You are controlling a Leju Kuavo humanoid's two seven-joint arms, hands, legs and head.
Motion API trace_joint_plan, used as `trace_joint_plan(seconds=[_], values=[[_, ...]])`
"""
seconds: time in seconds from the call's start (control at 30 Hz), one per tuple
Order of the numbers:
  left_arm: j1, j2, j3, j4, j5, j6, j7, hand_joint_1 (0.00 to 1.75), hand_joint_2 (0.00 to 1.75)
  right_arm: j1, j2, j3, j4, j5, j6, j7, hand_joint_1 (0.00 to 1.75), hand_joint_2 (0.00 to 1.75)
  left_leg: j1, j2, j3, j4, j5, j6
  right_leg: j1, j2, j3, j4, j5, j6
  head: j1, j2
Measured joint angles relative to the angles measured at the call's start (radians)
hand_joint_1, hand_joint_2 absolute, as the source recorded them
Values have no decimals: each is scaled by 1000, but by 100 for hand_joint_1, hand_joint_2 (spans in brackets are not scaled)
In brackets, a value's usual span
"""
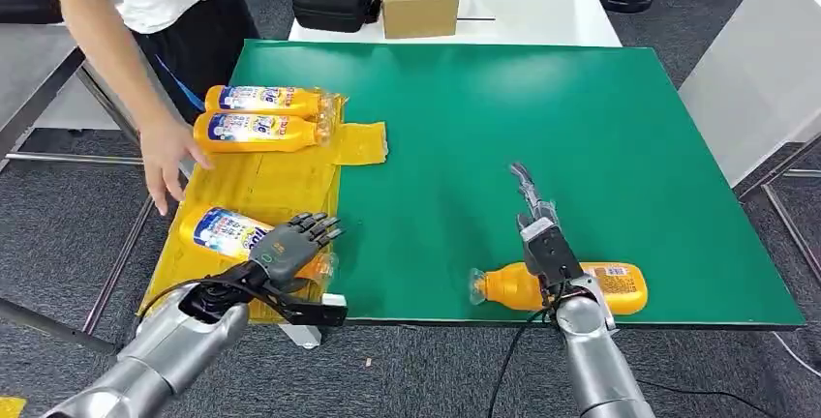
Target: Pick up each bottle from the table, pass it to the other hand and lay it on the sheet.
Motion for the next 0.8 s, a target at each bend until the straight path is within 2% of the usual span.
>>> trace_joint_plan(seconds=[0.23,0.57,0.8], values=[[-20,63,-57,-42,56,-61,-38,0,175,0,-5,0,0,-10,0,-1,0,0,1,2,0,0,0,-1,1,2,0,0,1,-1,0,0],[-43,98,-108,-56,108,-77,-69,0,175,-16,-6,0,7,-10,-4,-1,0,0,1,2,1,0,0,-2,1,3,0,0,1,-1,0,0],[-26,156,-121,-139,189,-106,-96,0,175,-15,-14,-8,7,-14,-10,-1,0,0,1,2,-1,0,0,-2,1,2,-1,0,1,-2,0,0]])
